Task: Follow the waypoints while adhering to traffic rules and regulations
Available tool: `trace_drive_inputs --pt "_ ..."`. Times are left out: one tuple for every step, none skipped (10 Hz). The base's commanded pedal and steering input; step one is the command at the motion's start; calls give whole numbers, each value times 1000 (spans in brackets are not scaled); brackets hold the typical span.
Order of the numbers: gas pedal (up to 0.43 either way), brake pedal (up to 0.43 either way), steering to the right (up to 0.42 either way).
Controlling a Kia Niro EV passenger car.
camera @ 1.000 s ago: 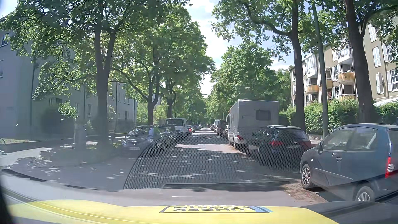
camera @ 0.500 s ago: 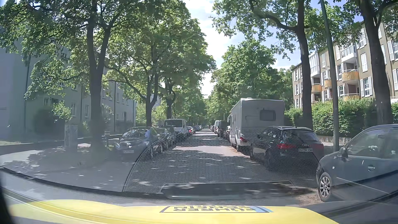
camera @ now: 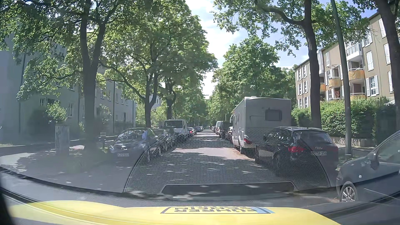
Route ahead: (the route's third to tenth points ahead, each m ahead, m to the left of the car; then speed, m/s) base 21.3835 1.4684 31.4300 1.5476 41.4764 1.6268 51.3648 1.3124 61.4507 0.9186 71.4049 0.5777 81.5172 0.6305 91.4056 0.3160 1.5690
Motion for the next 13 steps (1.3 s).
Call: trace_drive_inputs --pt "0 0 -3" --pt "0 0 -3" --pt "0 0 -3" --pt "79 0 -3" --pt "110 0 -3" --pt "110 0 -3" --pt "130 0 -4" --pt "138 0 -5" --pt "138 0 -5" --pt "138 0 -5" --pt "138 0 -5" --pt "138 0 -6" --pt "138 0 -5"
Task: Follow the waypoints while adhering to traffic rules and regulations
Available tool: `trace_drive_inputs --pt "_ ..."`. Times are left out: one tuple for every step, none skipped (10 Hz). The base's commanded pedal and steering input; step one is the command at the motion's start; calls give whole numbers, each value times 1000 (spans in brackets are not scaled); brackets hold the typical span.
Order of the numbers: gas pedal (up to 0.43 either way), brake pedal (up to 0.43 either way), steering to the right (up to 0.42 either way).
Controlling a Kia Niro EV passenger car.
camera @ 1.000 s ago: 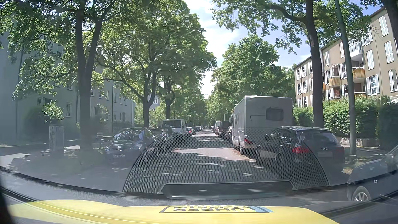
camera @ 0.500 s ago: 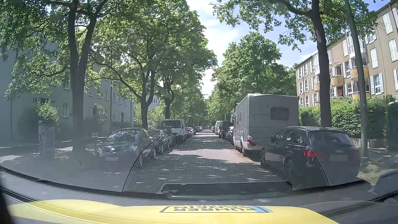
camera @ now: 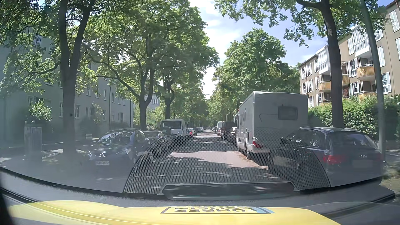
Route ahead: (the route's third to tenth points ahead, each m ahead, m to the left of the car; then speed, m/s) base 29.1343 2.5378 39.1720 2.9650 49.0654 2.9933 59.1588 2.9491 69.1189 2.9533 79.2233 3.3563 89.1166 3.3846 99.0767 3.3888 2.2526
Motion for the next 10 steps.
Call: trace_drive_inputs --pt "138 0 -5" --pt "150 0 -6" --pt "157 0 -5" --pt "157 0 -5" --pt "157 0 -5" --pt "169 0 -6" --pt "177 0 -6" --pt "189 0 -5" --pt "189 0 -5" --pt "189 0 -5"
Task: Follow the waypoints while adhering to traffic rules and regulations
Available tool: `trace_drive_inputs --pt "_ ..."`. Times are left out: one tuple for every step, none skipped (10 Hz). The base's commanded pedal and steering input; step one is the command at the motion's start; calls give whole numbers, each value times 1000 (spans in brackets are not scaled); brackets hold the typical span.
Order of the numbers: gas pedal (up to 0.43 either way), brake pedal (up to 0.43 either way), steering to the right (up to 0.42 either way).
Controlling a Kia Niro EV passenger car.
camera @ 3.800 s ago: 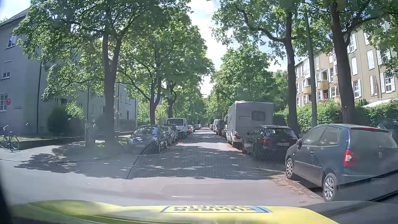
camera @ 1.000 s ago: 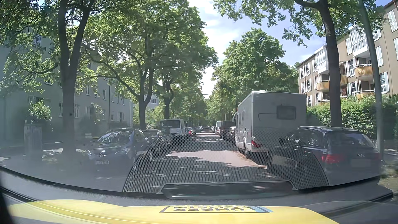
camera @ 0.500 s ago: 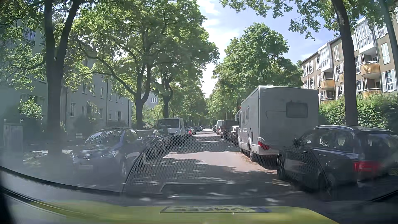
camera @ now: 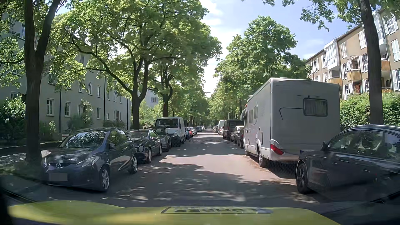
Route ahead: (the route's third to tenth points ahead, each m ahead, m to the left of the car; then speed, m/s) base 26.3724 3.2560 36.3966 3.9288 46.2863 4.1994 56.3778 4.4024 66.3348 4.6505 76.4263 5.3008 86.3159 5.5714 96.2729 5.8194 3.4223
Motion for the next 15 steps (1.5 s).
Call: trace_drive_inputs --pt "189 0 -5" --pt "189 0 -5" --pt "189 0 -5" --pt "189 0 -3" --pt "189 0 -3" --pt "189 0 -2" --pt "189 0 0" --pt "189 0 2" --pt "189 0 5" --pt "189 0 6" --pt "189 0 6" --pt "189 0 6" --pt "177 0 6" --pt "169 0 6" --pt "169 0 6"
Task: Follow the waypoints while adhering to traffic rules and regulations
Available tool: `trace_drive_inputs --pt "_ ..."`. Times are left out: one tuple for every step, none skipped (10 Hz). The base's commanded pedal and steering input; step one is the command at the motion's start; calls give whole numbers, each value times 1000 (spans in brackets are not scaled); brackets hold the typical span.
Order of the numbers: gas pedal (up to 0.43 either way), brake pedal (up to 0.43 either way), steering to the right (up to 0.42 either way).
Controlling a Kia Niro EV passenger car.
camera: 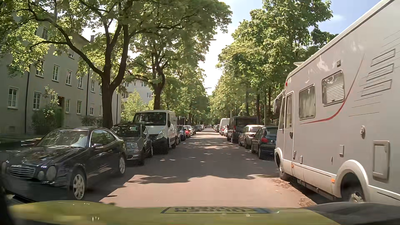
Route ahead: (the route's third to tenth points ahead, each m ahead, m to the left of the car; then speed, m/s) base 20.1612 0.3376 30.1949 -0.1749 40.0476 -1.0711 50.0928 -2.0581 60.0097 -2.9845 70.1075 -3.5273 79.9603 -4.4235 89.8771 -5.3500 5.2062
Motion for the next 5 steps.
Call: trace_drive_inputs --pt "169 0 6" --pt "169 0 6" --pt "157 0 6" --pt "157 0 6" --pt "150 0 6"
